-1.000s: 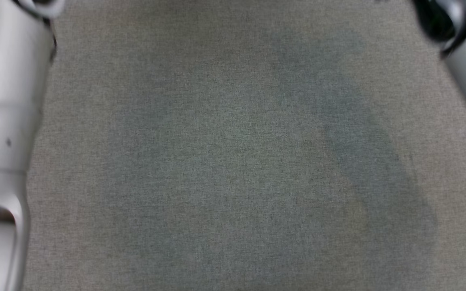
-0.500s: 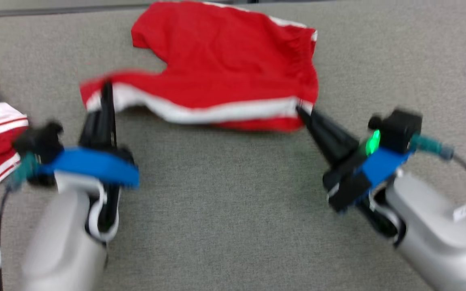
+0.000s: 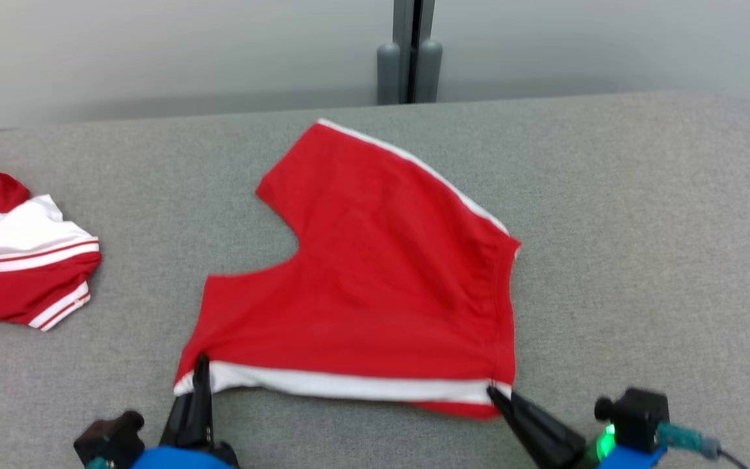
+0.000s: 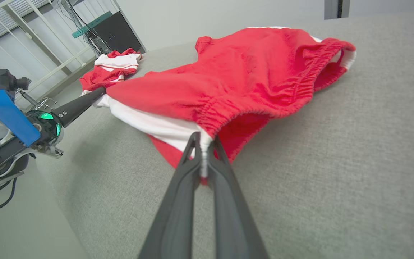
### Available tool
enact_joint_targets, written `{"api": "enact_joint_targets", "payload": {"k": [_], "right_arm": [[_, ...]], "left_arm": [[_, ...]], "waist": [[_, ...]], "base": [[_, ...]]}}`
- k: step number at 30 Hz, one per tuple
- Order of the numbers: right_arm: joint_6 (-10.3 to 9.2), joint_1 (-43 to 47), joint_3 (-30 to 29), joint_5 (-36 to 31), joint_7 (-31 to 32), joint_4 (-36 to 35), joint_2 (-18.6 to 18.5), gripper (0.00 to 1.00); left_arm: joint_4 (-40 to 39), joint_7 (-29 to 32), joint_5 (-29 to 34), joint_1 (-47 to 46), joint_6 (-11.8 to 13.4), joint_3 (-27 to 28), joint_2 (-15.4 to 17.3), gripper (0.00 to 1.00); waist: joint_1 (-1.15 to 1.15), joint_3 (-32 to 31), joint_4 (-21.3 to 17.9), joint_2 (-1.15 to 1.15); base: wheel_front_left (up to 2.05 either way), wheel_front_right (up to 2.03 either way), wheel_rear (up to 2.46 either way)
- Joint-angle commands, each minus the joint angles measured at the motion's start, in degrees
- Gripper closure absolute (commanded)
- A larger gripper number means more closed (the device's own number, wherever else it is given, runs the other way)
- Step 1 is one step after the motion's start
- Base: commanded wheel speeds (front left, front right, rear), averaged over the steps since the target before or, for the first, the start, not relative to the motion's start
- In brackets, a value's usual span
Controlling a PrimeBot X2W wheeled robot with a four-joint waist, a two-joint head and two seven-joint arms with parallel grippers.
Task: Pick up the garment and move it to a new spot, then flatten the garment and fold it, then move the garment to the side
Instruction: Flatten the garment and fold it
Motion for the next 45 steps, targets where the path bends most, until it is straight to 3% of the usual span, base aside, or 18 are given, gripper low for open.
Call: {"api": "enact_joint_targets", "payload": {"k": [1,8,14,22,31,37,44,45], "right_arm": [[0.03,2.2,-0.3,-0.5,-0.2,-0.7,-0.6,1.00],[0.02,7.9,-2.3,-1.7,-0.2,-3.3,0.4,1.00],[0.02,4.1,-5.7,-3.6,-0.2,-3.9,3.1,1.00],[0.02,-2.8,-11.4,-6.8,-0.2,-3.2,9.2,1.00],[0.03,-13.8,-12.7,-10.7,-0.2,3.1,18.7,1.00],[0.02,-19.7,-13.8,-13.7,-0.2,8.2,22.7,1.00],[0.02,-23.0,-12.9,-12.9,-0.2,12.1,24.1,1.00],[0.03,-23.5,-13.0,-12.7,-0.2,12.3,24.1,0.79]], "left_arm": [[-0.6,-0.3,0.5,1.4,-0.1,0.2,0.3,1.00],[-1.7,-0.2,2.4,4.0,-0.4,-0.9,1.4,1.00],[-2.9,1.9,4.1,-1.3,-0.8,-1.8,4.5,1.00],[-3.3,9.0,7.2,-15.3,-1.7,-3.7,11.9,1.00],[-0.2,17.5,8.4,-32.0,-2.4,-7.0,20.1,1.00],[4.2,20.9,7.5,-41.4,-2.4,-11.3,22.4,1.00],[10.3,20.7,6.0,-49.4,-2.4,-17.7,23.5,1.00],[11.3,20.4,5.7,-50.2,-2.4,-18.2,23.6,0.86]], "waist": [[0.02,-0.7,-0.3,0.02],[0.02,-1.2,-0.4,0.02],[0.02,0.2,-2.3,0.02],[0.02,5.3,-7.1,0.02],[0.02,13.5,-13.8,0.02],[0.02,17.6,-16.5,0.02],[0.02,19.8,-18.2,0.02],[0.02,19.9,-18.4,0.02]], "base": [[0.00,0.00,0.00],[0.00,0.00,0.00],[0.00,0.00,0.00],[0.00,0.00,0.00],[0.00,0.00,0.00],[0.00,0.00,0.00],[0.00,0.00,0.00],[0.00,0.00,0.00]]}}
